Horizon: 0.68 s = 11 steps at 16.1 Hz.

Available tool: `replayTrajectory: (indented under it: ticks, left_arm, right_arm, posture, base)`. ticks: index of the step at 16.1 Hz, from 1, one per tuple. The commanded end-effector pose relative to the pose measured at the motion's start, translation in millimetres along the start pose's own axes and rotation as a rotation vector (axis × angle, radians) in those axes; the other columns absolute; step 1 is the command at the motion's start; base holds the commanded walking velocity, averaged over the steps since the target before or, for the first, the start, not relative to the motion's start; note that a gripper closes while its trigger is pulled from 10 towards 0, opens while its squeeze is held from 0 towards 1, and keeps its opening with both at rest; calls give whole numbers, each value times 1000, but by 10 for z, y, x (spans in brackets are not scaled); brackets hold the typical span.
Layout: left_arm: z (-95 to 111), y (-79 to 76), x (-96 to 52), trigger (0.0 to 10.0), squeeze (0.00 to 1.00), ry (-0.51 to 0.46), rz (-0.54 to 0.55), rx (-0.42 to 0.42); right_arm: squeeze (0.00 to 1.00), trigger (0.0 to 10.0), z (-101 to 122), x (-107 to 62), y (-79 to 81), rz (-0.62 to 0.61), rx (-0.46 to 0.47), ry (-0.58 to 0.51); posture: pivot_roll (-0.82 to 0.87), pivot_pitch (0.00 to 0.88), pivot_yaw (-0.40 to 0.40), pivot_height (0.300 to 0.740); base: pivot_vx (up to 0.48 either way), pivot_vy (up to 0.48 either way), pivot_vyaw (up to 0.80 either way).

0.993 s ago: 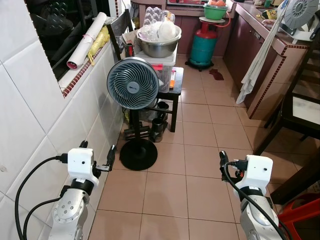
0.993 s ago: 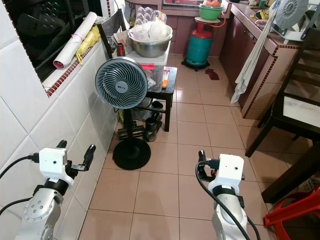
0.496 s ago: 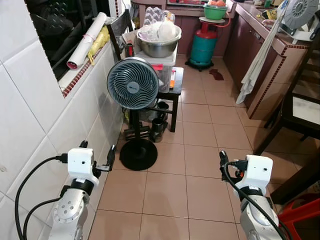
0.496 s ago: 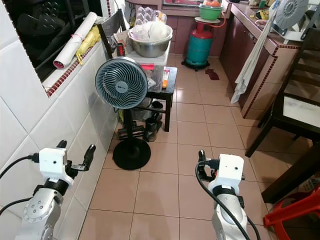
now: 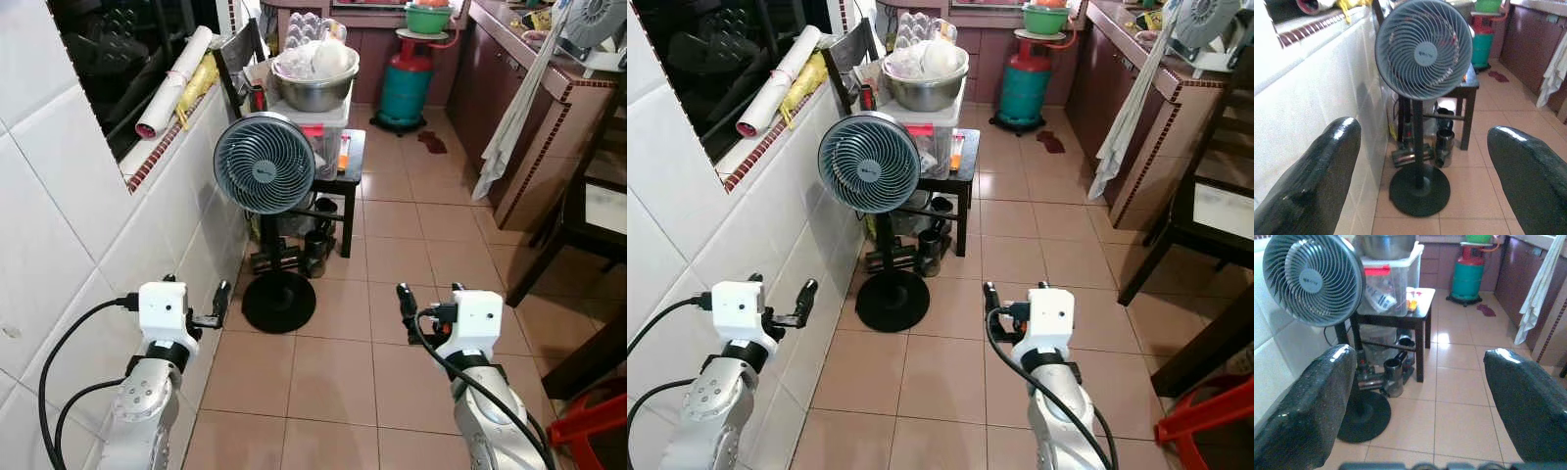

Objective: Setting the table

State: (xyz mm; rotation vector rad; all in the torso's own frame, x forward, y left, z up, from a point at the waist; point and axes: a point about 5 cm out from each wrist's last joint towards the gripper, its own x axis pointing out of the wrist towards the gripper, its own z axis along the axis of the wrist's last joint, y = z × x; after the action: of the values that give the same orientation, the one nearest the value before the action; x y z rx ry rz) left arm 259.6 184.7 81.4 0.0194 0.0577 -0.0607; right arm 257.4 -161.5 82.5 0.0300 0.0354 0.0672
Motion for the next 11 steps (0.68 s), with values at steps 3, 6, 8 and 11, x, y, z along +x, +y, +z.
replayTrajectory:
  ticks: [3,6,8,11]
  left_arm:
    - [24,-19,36,10000,0,5,-36,24]
    - [18,-31,50,10000,0,-2,-41,25]
    - [16,-80,36,10000,0,-7,-52,6]
    - [40,-192,28,10000,0,-12,-130,-48]
  right_arm:
    - [0,10000,-39,-52,-59,-36,12,-6]
    - [0,10000,-31,-159,-152,-84,-10,-5]
    - [0,10000,-11,-220,-225,-104,-15,-13]
    - [0,10000,17,-188,-245,-103,-52,-3]
  posture:
    - [53,0,54,740]
    - [31,0,48,740]
    - [23,0,40,740]
    - [23,0,23,740]
  base:
    - [0,0,0]
    - [0,0,0]
    - [0,0,0]
    - [0,0,-350]
